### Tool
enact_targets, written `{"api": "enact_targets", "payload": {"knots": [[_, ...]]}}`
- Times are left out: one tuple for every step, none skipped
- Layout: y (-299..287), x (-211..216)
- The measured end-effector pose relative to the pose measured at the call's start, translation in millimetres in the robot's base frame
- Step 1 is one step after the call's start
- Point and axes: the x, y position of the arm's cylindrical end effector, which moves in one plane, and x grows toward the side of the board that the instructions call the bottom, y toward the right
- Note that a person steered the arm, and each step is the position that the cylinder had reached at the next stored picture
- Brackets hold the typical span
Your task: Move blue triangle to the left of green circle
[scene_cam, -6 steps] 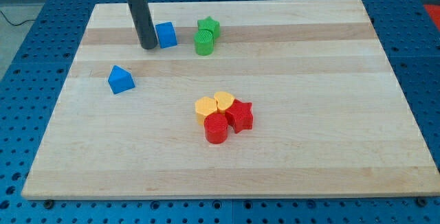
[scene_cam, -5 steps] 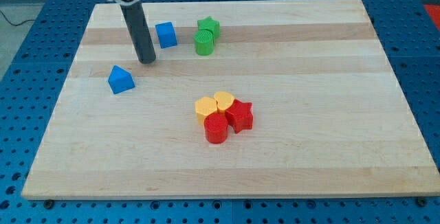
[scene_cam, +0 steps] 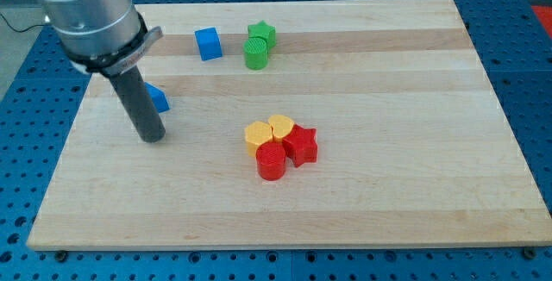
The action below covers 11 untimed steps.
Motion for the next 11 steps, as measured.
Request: {"api": "enact_targets", "payload": {"knots": [[9.8,-34.0],[14.4,-44.0],[9.4,-10.3],[-23.4,-1.8],[-16.6,-26.9],[19.7,-60.9],[49.0,-87.2],[41.1,-72.8],[5.0,-34.3],[-54.5,-28.2],[-49.6,-59.4]]}}
